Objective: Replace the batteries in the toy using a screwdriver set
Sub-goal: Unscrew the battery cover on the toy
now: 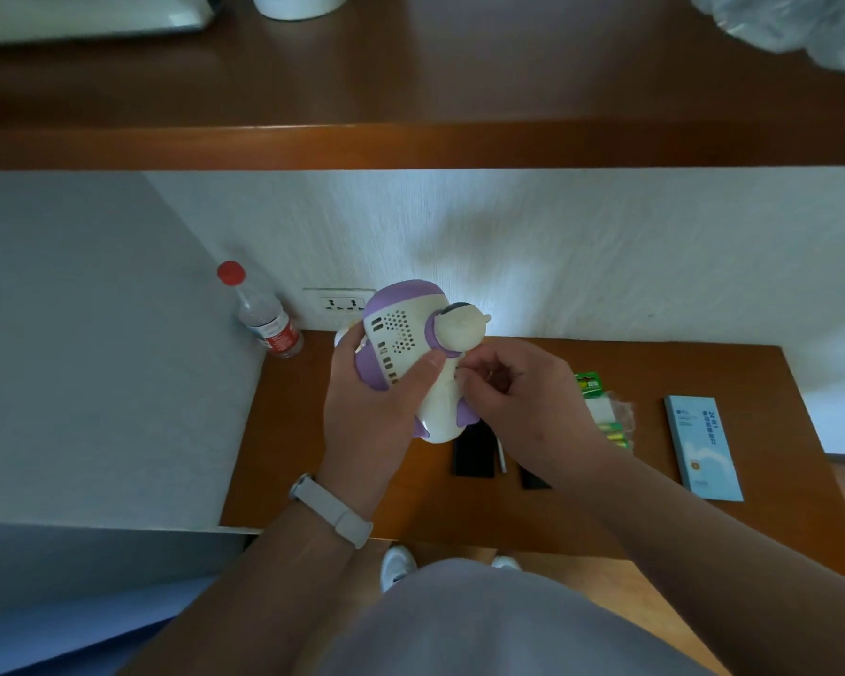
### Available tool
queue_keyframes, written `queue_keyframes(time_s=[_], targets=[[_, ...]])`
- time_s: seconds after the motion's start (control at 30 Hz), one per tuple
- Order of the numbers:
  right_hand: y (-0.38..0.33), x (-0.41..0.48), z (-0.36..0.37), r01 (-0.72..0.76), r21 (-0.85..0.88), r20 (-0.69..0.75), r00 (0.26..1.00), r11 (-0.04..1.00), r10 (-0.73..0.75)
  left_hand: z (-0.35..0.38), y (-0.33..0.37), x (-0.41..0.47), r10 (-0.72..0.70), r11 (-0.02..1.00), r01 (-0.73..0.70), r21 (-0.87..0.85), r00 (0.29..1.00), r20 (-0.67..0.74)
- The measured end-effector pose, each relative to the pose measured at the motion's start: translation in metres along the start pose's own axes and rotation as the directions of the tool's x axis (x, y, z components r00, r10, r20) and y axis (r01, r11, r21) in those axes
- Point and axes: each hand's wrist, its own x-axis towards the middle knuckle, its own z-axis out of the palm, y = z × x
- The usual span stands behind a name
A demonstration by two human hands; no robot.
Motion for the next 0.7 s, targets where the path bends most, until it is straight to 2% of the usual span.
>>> queue_keyframes(time_s=[0.37,0.7], targets=[[-0.001,0.011,0.010,-0.110,0.086,0.035,0.994,0.990,0.107,-0.002,-0.005,0.008,-0.001,0.999,0.002,0.054,1.000,-0.021],[-0.002,0.022,0.014,-0.145,0.100,0.022,0.989,0.984,0.144,-0.004,-0.009,0.014,0.054,0.995,-0.051,0.084,0.998,-0.025]])
